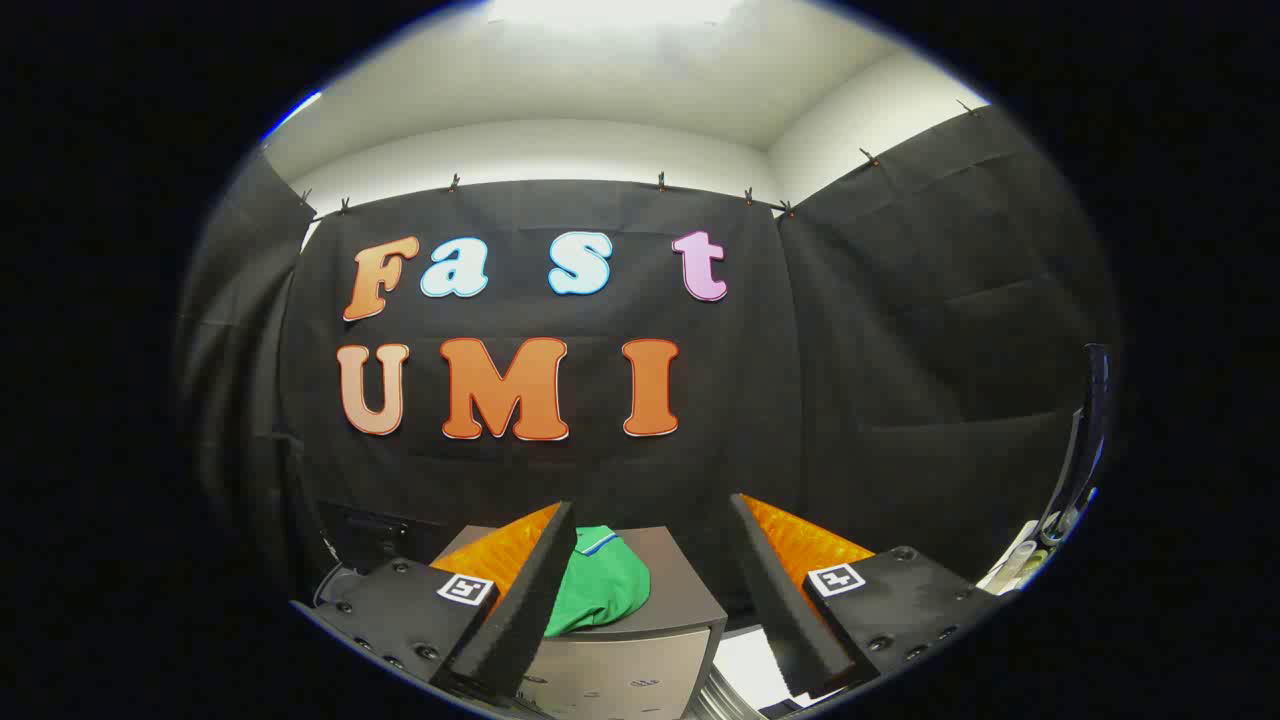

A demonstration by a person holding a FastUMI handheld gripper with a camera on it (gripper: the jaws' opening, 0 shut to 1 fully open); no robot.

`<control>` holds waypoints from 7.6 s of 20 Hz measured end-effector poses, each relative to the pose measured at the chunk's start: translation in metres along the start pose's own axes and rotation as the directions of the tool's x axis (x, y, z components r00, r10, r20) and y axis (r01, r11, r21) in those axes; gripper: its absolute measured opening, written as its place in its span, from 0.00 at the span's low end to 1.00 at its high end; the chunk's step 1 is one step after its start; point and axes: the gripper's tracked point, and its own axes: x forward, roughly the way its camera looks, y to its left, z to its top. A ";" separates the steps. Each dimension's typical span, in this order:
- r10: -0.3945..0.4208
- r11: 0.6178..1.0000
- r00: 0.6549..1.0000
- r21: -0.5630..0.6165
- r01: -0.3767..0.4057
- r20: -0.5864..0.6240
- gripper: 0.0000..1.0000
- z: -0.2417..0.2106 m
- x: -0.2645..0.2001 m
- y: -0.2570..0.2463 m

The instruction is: Put the clothes into the washing machine and then close the washing machine lid.

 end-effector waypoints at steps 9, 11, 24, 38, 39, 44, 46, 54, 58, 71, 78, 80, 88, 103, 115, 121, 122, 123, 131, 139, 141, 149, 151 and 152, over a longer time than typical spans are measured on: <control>0.009 1.000 1.000 0.005 -0.009 0.012 0.98 -0.003 -0.004 0.005; 0.011 1.000 1.000 0.004 -0.011 0.012 0.98 -0.002 -0.006 0.006; 0.086 0.996 0.996 -0.029 -0.087 -0.018 0.98 0.004 0.003 0.021; 0.194 0.981 0.973 -0.003 -0.196 -0.128 0.99 -0.020 0.113 0.119; 0.192 0.981 0.972 -0.001 -0.194 -0.139 0.99 -0.020 0.125 0.128; 0.169 0.983 0.960 -0.029 -0.180 -0.225 0.99 -0.030 0.193 0.158; 0.140 0.985 0.939 -0.054 -0.166 -0.315 0.99 -0.049 0.216 0.161; 0.136 0.988 0.668 0.053 -0.143 -0.732 0.97 -0.184 0.236 0.183; 0.100 0.993 0.532 0.049 -0.109 -0.841 0.97 -0.223 0.225 0.168; 0.046 0.985 0.165 0.017 -0.171 -0.985 0.98 -0.255 0.222 0.147; 0.071 0.982 0.174 0.039 -0.183 -0.982 0.20 -0.248 0.227 0.138; 0.072 0.977 0.197 0.030 -0.211 -0.978 0.09 -0.250 0.226 0.142; 0.177 0.979 0.551 0.086 -0.187 -0.816 0.08 -0.251 0.233 0.140; 0.016 0.998 0.999 0.054 -0.014 -0.042 0.08 -0.142 0.229 0.153; 0.215 0.976 0.974 0.022 -0.217 0.077 0.08 -0.054 0.169 0.263; 0.410 0.909 0.906 0.028 -0.415 0.108 0.08 -0.040 0.151 0.373; 0.427 0.901 0.898 0.036 -0.433 0.109 0.08 -0.044 0.151 0.390; 0.440 0.893 0.892 0.048 -0.447 0.106 0.08 -0.050 0.151 0.408; 0.486 0.867 0.873 0.110 -0.487 0.033 0.07 -0.155 0.167 0.531; 0.505 0.862 0.850 0.122 -0.491 -0.147 0.08 -0.276 0.197 0.575; 0.489 0.872 0.844 0.136 -0.469 -0.220 0.08 -0.311 0.204 0.571; 0.405 0.914 0.797 0.170 -0.369 -0.449 0.08 -0.424 0.217 0.548; 0.386 0.921 0.752 0.180 -0.345 -0.534 0.08 -0.457 0.218 0.547; 0.391 0.919 0.730 0.191 -0.346 -0.560 0.08 -0.471 0.214 0.549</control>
